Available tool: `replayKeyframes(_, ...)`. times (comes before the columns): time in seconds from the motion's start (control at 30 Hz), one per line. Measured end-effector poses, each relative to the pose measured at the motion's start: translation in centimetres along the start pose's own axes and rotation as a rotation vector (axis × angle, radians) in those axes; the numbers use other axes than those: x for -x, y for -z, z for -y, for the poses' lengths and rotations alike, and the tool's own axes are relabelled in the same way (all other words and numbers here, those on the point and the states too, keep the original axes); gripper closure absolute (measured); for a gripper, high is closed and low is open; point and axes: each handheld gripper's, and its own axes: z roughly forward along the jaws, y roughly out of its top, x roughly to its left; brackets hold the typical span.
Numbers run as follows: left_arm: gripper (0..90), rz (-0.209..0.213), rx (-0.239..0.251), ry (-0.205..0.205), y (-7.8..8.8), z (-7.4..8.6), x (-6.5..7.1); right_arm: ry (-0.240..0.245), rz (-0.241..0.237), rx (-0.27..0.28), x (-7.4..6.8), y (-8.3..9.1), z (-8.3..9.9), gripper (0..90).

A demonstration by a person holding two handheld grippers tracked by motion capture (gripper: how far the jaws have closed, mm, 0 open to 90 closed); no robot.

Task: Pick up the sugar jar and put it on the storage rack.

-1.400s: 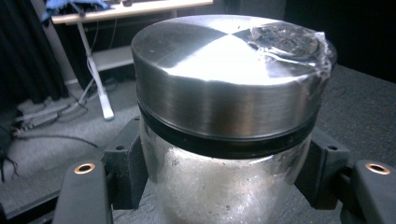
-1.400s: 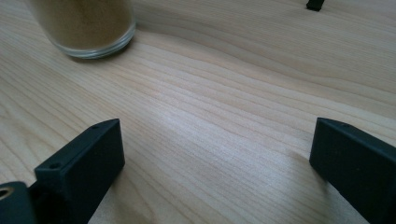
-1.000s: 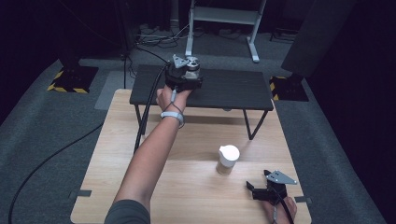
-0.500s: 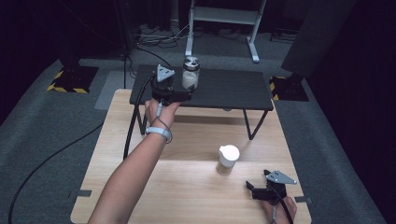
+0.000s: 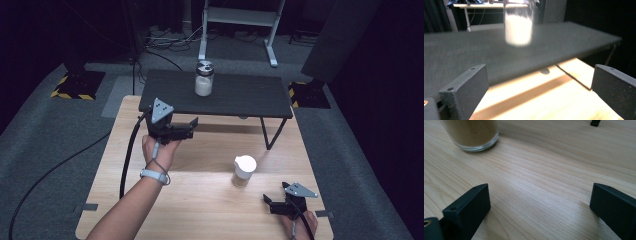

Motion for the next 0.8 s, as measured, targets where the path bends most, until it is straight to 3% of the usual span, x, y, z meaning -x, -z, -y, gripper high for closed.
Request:
replayKeyframes(0.2, 1.0, 0.016, -0.008, 0.020, 1.7, 4.0, 0.6, 0.000, 0.000, 0.000, 0.0, 0.0, 0.0, 2.7)
replayKeyframes(0.33, 1.0, 0.012, -0.059, 0.037, 2.4, 7.1, 0.8, 0.000, -0.001, 0.000, 0.0, 0.0, 0.0, 2.8)
replayKeyframes(0.63, 1.2, -0.017, -0.141, 0.065, 3.0, 11.3, 1.0, 0.000, -0.002, 0.000, 0.0, 0.0, 0.0, 2.8)
replayKeyframes(0.8, 3.1, -0.012, -0.227, 0.077, 2.6, 13.1, 0.5, 0.000, -0.002, 0.000, 0.0, 0.0, 0.0, 2.7)
